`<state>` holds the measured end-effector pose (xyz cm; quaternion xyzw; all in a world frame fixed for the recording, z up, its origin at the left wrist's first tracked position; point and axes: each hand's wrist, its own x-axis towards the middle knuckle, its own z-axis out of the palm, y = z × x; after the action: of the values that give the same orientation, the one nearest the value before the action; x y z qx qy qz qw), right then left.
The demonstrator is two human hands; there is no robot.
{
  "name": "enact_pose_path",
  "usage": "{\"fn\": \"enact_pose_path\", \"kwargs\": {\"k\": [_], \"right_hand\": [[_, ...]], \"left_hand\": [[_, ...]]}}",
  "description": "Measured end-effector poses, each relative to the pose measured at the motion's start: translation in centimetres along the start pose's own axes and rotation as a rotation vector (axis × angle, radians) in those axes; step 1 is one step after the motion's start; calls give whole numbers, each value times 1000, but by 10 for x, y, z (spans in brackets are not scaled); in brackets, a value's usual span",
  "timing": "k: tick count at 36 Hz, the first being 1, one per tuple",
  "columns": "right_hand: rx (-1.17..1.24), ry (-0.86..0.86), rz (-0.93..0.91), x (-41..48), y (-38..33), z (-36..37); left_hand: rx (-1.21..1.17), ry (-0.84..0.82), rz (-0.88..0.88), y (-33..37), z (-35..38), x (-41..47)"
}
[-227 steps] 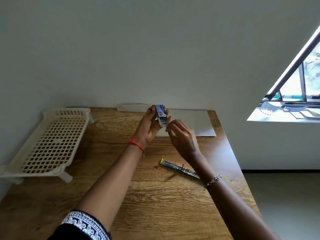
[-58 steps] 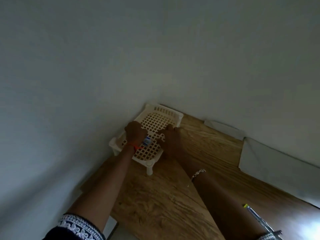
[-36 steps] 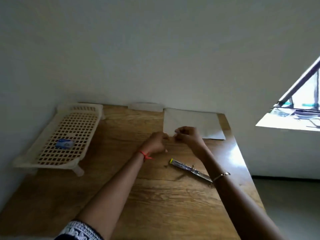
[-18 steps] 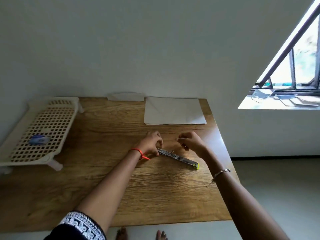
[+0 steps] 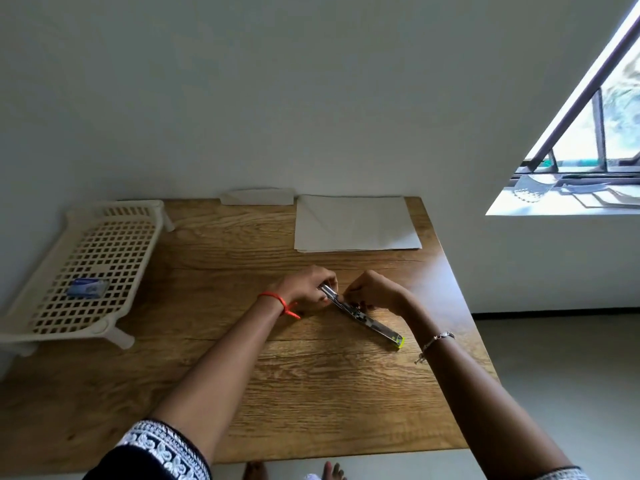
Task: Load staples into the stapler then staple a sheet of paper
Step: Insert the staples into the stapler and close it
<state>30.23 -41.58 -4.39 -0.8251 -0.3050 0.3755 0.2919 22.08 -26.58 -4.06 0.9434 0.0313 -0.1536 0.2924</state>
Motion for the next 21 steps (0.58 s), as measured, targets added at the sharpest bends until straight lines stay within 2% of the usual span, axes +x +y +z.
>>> {"fn": "enact_pose_path", "kwargs": {"k": [7, 14, 21], "right_hand": [[281, -31, -130, -2, 9, -1], [509, 89, -203, -7, -13, -10], [580, 204, -251, -17, -53, -25]], "left_hand": [[-277, 35, 34, -8, -18, 2], [-759, 129, 100, -5, -35, -4], [-1121, 203, 193, 2, -42, -6]]}}
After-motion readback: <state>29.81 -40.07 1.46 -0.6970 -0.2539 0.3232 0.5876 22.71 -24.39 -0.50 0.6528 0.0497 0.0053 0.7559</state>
